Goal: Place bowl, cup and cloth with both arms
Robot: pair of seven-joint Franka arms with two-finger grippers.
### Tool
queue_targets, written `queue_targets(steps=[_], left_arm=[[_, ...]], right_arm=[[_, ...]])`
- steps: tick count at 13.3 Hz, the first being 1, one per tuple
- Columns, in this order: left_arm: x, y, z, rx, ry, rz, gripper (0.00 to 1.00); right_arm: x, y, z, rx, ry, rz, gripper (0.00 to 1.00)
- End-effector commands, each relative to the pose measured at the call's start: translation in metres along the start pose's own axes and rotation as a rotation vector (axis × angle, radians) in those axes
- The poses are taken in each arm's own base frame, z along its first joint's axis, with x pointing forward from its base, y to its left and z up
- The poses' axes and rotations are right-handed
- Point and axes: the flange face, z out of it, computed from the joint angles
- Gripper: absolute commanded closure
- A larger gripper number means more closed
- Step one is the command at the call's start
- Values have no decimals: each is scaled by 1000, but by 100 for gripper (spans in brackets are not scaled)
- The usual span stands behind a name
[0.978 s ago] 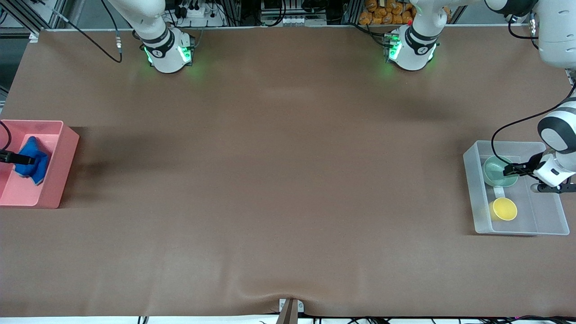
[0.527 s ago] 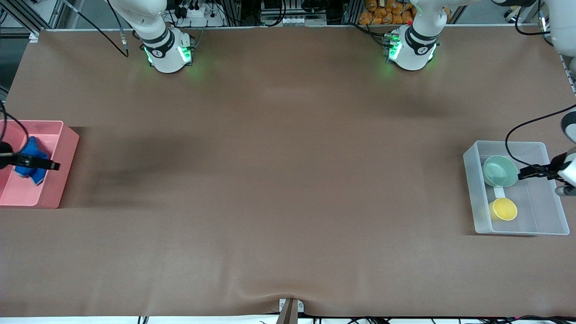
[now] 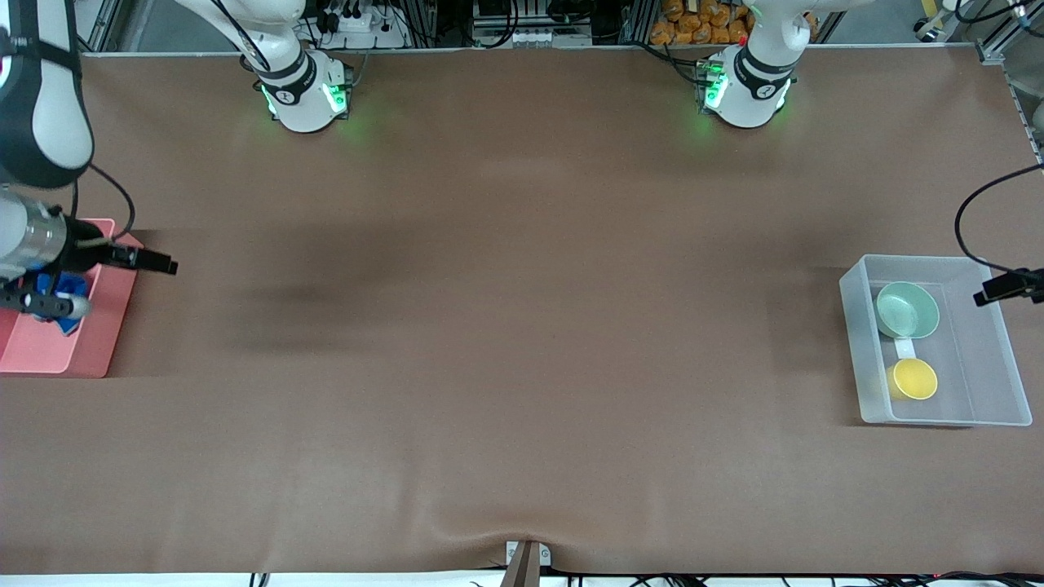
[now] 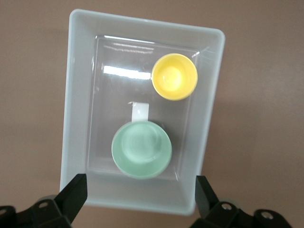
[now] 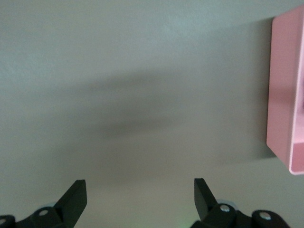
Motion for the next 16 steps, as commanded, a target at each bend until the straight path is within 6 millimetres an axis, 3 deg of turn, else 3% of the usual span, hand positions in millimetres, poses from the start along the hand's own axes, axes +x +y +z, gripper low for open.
queue_targets(steps=[1,5,8,10,12,16], left_arm=[[-22,53,-40,52,-20,-10,0],[-65,97,-99,14,-11,39,0],[-77,130,-145,2,30,99,0],[-73,158,-154,4,45,135,0],[-72,175,-173,9,80,138,0],[-75,215,-183,19,82,145,0]], right_arm=[[-31,-10,-26,1,58,-7,0],[-39,-21,-96,87,111,-12,0],[-42,-30,-111,94,119,-49,0],[-45,-48,-121,85,130,-98,0],[-46,-48,-134,88,150,-101,0],[-45,-17,-149,55,186,-106,0]])
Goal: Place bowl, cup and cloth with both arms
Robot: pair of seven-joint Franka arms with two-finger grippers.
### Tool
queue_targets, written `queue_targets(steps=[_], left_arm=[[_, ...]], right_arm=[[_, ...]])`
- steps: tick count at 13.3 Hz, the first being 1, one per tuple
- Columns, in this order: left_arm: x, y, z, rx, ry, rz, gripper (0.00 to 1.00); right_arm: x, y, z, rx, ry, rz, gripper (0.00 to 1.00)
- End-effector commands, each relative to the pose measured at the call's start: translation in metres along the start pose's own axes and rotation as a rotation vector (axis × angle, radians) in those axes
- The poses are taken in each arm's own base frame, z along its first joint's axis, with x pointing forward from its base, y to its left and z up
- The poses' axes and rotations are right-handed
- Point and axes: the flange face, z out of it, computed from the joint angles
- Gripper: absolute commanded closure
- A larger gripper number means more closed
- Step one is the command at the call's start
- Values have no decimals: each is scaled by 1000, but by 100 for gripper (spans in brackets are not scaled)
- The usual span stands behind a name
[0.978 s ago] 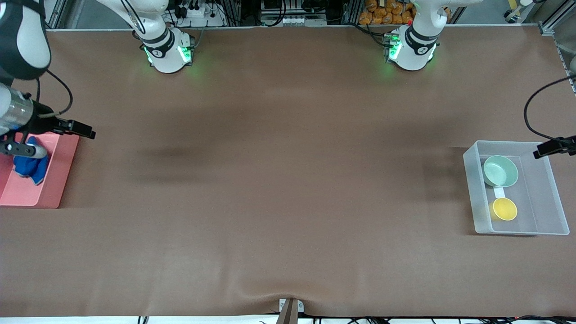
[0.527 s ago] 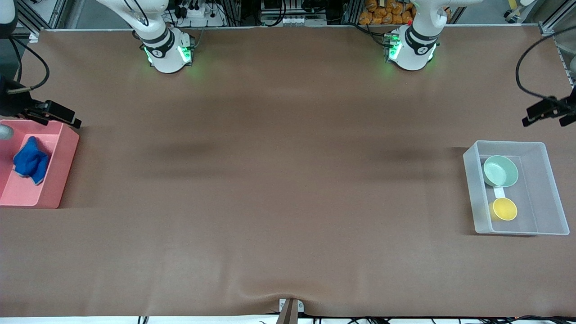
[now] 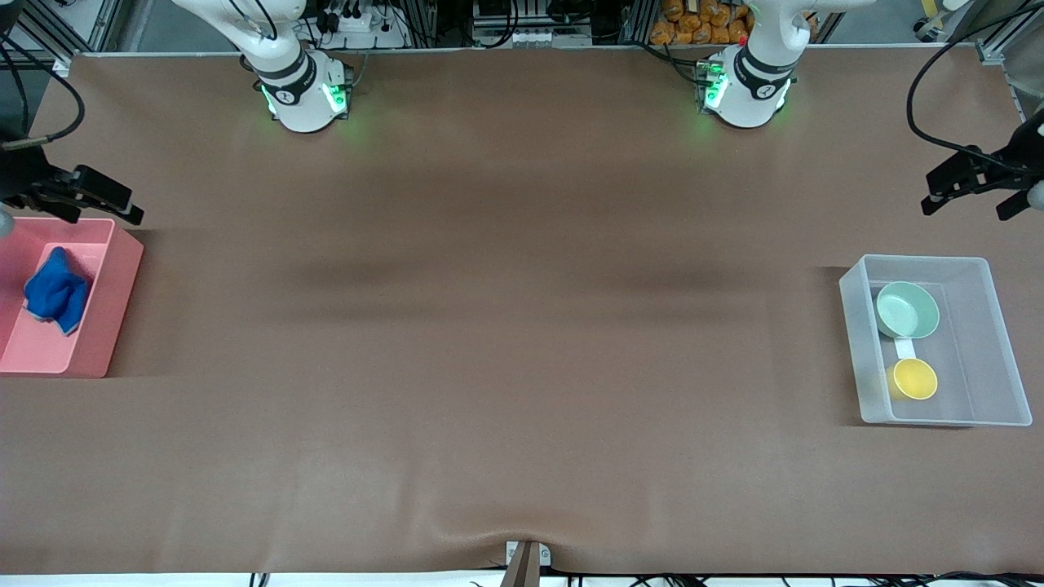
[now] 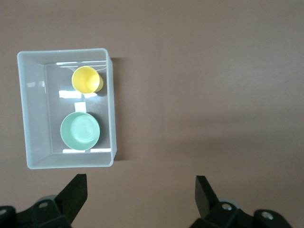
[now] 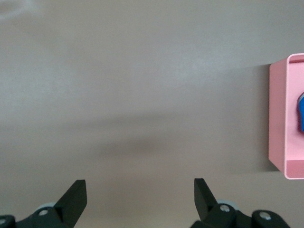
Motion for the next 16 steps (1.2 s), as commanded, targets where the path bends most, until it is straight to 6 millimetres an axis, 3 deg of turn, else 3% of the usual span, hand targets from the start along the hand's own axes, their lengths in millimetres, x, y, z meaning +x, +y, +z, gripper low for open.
queue_targets(steps=[1,7,16], left_arm=[[2,11,-7,23,-18,-45,0],[-2,7,-14,16,-38,-58,0],[-1,15,-11,11,-46,-46,0]], right_arm=[[2,24,-13,-22,8,-54,0],[-6,34,-12,-77,-49,-59,0],[-9,25,-11,-38,-58,7,0]])
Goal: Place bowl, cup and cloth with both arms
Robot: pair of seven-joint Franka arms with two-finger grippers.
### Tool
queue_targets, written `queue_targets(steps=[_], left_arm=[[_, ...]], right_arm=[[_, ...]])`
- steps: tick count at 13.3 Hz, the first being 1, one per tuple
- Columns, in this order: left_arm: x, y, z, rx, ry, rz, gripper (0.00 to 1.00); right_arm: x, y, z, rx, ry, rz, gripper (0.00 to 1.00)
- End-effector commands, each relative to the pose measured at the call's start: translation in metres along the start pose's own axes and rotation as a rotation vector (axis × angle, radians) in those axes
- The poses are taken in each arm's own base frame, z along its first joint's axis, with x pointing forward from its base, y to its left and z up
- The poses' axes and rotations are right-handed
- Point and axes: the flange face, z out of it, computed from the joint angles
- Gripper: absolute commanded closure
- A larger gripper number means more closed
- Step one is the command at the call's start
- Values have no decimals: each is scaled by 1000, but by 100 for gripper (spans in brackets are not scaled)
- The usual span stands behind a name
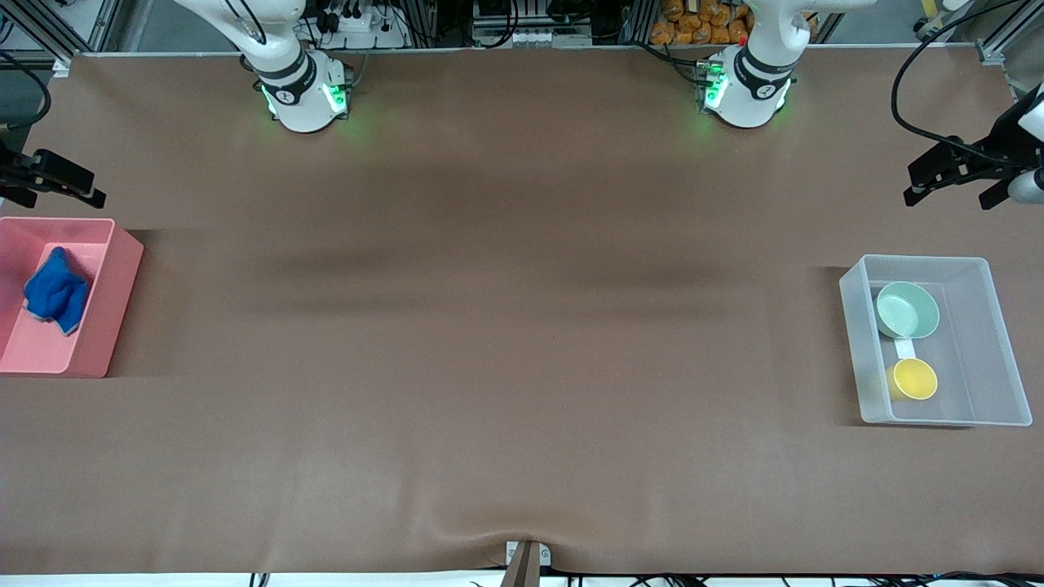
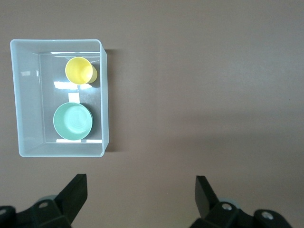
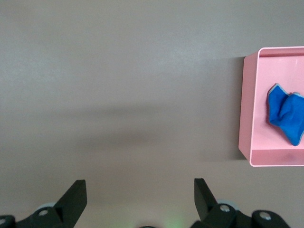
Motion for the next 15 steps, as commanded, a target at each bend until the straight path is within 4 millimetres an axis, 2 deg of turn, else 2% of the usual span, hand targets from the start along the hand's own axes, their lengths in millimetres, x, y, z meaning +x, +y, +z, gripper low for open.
queue_targets(steps=[1,3,4,5,6,8,13,15], left_arm=[[2,3,-4,16,-12,-7,0],[3,-2,-2,18,-15,-10,0],[9,-1,11,17,-38,-14,0],[20,7,31,19,-70,-6,0],[29,9,36,23,-72,-3,0],[38,7,28,29,-50,-1,0],[42,-11,31,31,-53,-27,0],[42,-4,31,27,-53,-20,0]], right_arm=[[-1,-5,-5,19,3,44,0],[-1,-5,-4,19,0,44,0],[-1,-5,-4,19,0,44,0],[-1,-5,-4,19,2,44,0],[0,-5,-3,19,2,44,0],[-2,-6,-7,18,11,42,0],[-2,-5,-5,18,8,44,0],[-3,-5,-6,18,6,44,0]])
